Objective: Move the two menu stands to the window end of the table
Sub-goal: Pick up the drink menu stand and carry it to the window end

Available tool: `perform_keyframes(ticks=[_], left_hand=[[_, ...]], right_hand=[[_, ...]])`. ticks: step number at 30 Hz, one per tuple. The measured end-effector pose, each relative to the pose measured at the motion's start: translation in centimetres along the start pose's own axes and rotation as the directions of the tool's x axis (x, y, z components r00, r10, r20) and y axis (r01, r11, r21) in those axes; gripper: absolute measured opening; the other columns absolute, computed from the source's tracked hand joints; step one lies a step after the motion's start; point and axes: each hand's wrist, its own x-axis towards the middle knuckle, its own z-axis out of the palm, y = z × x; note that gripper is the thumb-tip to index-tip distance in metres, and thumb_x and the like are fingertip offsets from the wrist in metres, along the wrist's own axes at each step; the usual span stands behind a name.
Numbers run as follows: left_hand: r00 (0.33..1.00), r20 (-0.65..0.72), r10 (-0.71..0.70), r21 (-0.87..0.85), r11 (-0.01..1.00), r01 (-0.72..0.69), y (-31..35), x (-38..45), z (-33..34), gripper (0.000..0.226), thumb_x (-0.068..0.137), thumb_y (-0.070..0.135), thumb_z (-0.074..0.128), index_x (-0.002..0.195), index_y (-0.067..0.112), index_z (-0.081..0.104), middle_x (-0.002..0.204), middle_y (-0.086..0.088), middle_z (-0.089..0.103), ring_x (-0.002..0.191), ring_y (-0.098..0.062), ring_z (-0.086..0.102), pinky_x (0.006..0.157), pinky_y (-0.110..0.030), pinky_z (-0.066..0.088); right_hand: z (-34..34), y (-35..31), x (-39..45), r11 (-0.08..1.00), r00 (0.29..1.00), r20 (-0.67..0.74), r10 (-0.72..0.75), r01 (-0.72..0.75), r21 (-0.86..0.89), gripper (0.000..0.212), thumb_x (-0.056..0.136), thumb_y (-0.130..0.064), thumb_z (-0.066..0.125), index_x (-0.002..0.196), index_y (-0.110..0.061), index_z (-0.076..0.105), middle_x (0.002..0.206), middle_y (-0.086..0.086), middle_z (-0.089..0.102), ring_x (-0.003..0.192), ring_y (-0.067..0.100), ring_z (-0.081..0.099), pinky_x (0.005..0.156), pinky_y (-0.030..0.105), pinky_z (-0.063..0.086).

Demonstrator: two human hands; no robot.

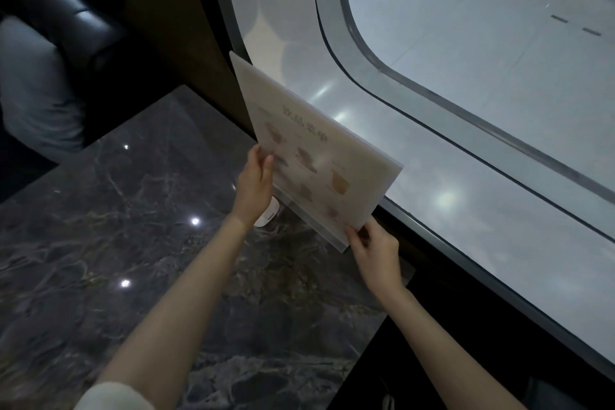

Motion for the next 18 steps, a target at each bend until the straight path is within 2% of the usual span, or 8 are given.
perform_keyframes(ticks=[2, 4, 8, 10, 13, 15, 18], left_hand=[[1.0, 0.004, -0.004, 0.02, 1.0, 0.004, 0.1, -0.1, -0.1, 0.042, 0.1, 0.026, 0.032, 0.138, 0.008, 0.031, 0.14, -0.008, 0.048, 0.126, -0.025, 0.047, 0.083, -0.011, 0.029], [1.0, 0.014, -0.003, 0.037, 0.999, 0.003, 0.2, 0.0, -0.1, 0.044, 0.1, 0.028, 0.031, 0.14, 0.009, 0.03, 0.141, -0.008, 0.047, 0.127, -0.027, 0.046, 0.089, -0.018, 0.031], [0.999, 0.049, -0.009, 0.04, 0.999, 0.007, 0.5, -0.2, -0.3, 0.046, 0.1, 0.028, 0.032, 0.142, 0.009, 0.027, 0.143, -0.01, 0.045, 0.13, -0.028, 0.044, 0.093, -0.022, 0.031], [0.998, 0.059, -0.002, 0.054, 0.999, -0.002, 0.7, -0.4, -0.5, 0.046, 0.099, 0.028, 0.033, 0.141, 0.009, 0.028, 0.143, -0.01, 0.046, 0.129, -0.029, 0.044, 0.093, -0.023, 0.031], [0.997, 0.079, -0.024, 0.1, 0.995, 0.016, 0.8, -0.9, -0.8, 0.048, 0.098, 0.029, 0.036, 0.14, 0.007, 0.03, 0.142, -0.012, 0.046, 0.13, -0.03, 0.044, 0.095, -0.026, 0.034], [0.994, 0.072, -0.079, 0.168, 0.983, 0.066, 0.6, -1.4, -1.1, 0.046, 0.098, 0.028, 0.037, 0.136, 0.003, 0.037, 0.139, -0.016, 0.049, 0.127, -0.032, 0.046, 0.096, -0.031, 0.036], [0.992, 0.038, -0.118, 0.291, 0.951, 0.102, 0.1, -2.7, -2.4, 0.036, 0.096, 0.026, 0.042, 0.123, 0.006, 0.055, 0.125, -0.02, 0.059, 0.117, -0.034, 0.053, 0.091, -0.035, 0.042]], right_hand=[[0.0, 0.0, 0.1, 1.0, 1.0, 0.003, 0.015, -0.015, 0.003, 0.014, 0.087, -0.015, 0.057, 0.096, -0.003, 0.059, 0.087, 0.017, 0.068, 0.076, 0.027, 0.063, 0.066, 0.043, 0.052], [0.0, -0.2, 0.1, 0.999, 0.999, 0.016, 0.041, -0.041, 0.004, 0.014, 0.088, -0.015, 0.056, 0.096, -0.004, 0.058, 0.088, 0.016, 0.068, 0.078, 0.026, 0.062, 0.069, 0.044, 0.052], [-0.2, -0.3, -0.1, 0.995, 0.994, 0.033, 0.101, -0.102, 0.014, 0.015, 0.087, -0.017, 0.057, 0.098, -0.007, 0.059, 0.092, 0.012, 0.067, 0.081, 0.023, 0.062, 0.072, 0.04, 0.053], [-0.2, -0.2, -0.5, 0.99, 0.989, 0.031, 0.144, -0.144, -0.014, 0.017, 0.087, -0.02, 0.058, 0.099, -0.007, 0.058, 0.092, 0.01, 0.067, 0.082, 0.021, 0.061, 0.069, 0.034, 0.05], [-0.2, 0.0, -1.2, 0.958, 0.972, 0.014, 0.234, -0.229, -0.172, 0.021, 0.089, -0.027, 0.054, 0.096, -0.008, 0.058, 0.089, 0.011, 0.067, 0.081, 0.026, 0.062, 0.062, 0.028, 0.042], [-0.1, -0.1, -1.5, 0.923, 0.957, 0.046, 0.288, -0.264, -0.278, 0.026, 0.09, -0.032, 0.048, 0.092, -0.009, 0.06, 0.087, 0.013, 0.068, 0.082, 0.03, 0.063, 0.062, 0.031, 0.045], [0.5, -1.0, -2.1, 0.936, 0.947, 0.168, 0.274, -0.222, -0.273, 0.027, 0.091, -0.032, 0.046, 0.085, -0.01, 0.061, 0.08, 0.011, 0.067, 0.077, 0.03, 0.064, 0.063, 0.035, 0.051]])
